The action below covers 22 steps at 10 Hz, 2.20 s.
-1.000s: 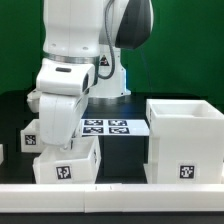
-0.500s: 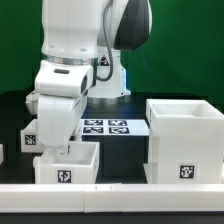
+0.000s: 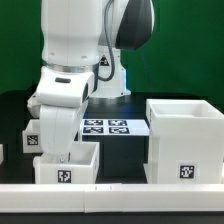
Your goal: Assemble drawer
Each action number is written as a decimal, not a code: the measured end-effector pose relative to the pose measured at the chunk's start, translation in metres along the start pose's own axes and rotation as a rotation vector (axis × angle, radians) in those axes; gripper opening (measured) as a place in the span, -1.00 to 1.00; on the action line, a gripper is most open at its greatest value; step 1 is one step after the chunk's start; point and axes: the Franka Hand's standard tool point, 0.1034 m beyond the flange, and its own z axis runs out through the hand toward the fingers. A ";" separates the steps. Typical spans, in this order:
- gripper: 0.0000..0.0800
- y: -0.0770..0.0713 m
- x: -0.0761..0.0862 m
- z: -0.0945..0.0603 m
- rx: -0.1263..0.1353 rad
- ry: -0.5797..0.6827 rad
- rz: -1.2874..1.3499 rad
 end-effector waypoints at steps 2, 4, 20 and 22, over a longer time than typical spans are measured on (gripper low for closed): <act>0.62 -0.002 -0.003 0.006 0.004 0.001 0.003; 0.62 0.000 -0.006 0.009 -0.075 0.008 0.013; -0.91 0.016 0.033 -0.007 -0.160 0.006 -0.092; -0.91 0.018 0.052 -0.014 -0.189 0.020 -0.034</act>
Offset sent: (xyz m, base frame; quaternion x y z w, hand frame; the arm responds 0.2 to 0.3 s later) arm -0.0123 0.0075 -0.0050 -0.1054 0.0509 0.0326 0.9926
